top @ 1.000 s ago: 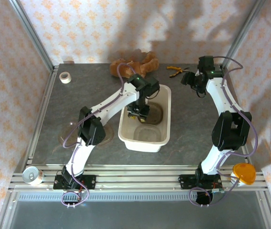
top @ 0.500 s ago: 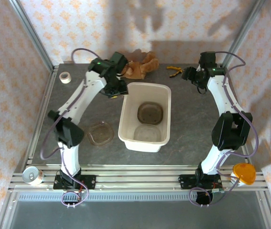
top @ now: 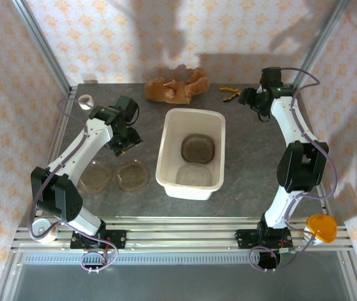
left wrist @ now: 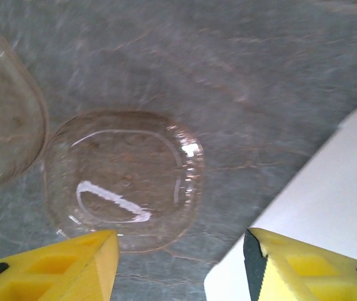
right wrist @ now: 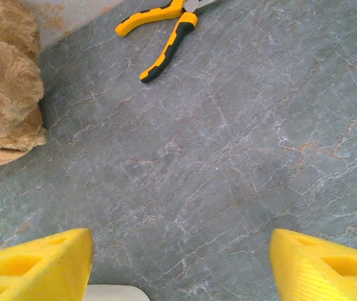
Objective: Place the plates into the plastic bin on the countertop
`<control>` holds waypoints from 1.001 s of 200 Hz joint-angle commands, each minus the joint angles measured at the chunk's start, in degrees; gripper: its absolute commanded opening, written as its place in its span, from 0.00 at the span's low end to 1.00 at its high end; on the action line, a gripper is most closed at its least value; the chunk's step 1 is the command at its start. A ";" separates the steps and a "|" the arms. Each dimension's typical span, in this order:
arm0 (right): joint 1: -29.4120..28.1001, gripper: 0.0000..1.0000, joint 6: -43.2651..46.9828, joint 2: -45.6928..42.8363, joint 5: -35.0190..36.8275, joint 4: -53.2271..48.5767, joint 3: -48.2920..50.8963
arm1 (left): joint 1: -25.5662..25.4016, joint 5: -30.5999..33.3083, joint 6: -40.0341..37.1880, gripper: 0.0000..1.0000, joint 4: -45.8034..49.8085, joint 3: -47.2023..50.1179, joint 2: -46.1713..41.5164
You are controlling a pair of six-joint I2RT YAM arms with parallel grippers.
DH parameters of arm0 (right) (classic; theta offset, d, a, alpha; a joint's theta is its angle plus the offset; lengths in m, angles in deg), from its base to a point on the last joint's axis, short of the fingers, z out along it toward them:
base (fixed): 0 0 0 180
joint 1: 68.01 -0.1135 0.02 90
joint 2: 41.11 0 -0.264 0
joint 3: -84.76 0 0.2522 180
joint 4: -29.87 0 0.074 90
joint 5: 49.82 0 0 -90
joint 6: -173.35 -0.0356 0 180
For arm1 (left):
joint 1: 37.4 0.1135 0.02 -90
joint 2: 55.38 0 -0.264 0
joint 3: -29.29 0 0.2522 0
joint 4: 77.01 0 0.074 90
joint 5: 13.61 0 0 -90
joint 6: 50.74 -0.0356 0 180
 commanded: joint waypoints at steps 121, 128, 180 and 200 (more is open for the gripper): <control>-1.82 0.74 -0.49 3.36 0.20 -2.09 -5.16 | 2.32 5.30 11.13 0.66 -13.79 31.76 -16.69; -1.88 0.74 -0.57 3.44 0.26 -2.11 -5.16 | 2.68 5.12 10.85 0.67 -15.54 33.31 -17.62; -2.53 0.74 -0.73 3.27 0.97 -2.73 -5.42 | 4.31 2.20 9.22 0.67 -22.68 38.53 -17.16; -2.80 0.74 -0.69 3.19 1.54 -3.05 -5.77 | 4.30 2.01 7.47 0.67 -22.98 38.65 -15.53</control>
